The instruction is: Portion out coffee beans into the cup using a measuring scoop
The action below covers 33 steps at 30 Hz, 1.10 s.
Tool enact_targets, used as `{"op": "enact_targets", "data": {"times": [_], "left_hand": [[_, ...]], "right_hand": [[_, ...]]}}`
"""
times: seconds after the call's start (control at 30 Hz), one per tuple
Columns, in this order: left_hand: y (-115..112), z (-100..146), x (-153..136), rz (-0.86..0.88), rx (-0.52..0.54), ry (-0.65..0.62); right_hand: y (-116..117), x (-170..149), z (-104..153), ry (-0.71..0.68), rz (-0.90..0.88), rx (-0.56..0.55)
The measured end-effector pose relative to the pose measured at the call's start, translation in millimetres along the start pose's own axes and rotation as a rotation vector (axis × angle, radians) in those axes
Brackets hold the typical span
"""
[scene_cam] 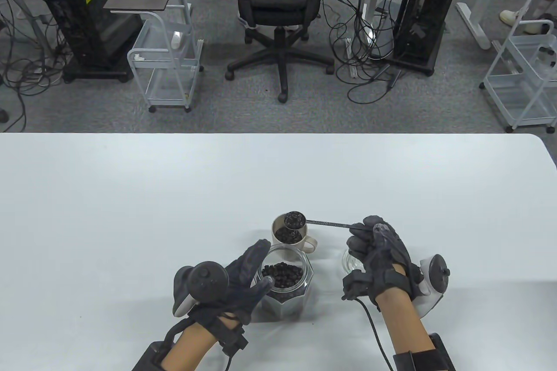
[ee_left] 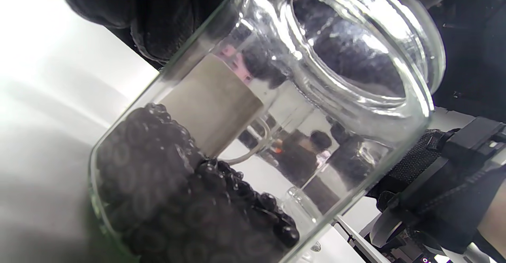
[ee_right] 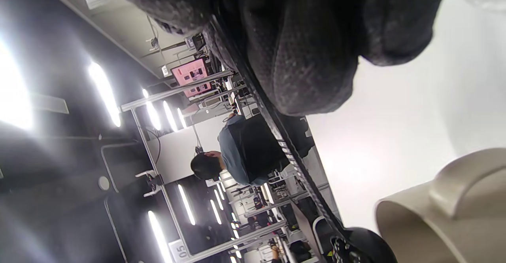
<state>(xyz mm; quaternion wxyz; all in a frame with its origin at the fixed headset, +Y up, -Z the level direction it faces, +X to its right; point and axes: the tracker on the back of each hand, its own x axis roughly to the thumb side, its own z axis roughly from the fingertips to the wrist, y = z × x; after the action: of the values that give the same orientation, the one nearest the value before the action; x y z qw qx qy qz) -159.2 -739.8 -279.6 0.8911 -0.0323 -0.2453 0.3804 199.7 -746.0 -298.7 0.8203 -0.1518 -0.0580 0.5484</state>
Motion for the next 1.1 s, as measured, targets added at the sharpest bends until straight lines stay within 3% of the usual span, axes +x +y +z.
{"op": "enact_targets", "data": {"times": [0.17,0.27,0.53,0.63,0.9,1.1], "left_hand": [[0,0,0,0.003,0.001,-0.001],[0,0,0,0.003,0.000,0.002],[0,0,0,0.001,-0.007,0.006],[0,0,0,0.003,-0.007,0.008],[0,0,0,0.006,-0.003,0.007],[1,0,0,-0.002,-0.007,0.005]], "right_hand": [[7,-2,1,-0.072,0.121,0.006],[16,4,3,-0.169,0.226,0.067],[46,35,17,-0.663,0.668,0.280],[50,38,22,-0.736,0.706,0.317],[51,41,23,-0.781,0.726,0.328],[36,44,17,-0.666,0.519,0.205]]}}
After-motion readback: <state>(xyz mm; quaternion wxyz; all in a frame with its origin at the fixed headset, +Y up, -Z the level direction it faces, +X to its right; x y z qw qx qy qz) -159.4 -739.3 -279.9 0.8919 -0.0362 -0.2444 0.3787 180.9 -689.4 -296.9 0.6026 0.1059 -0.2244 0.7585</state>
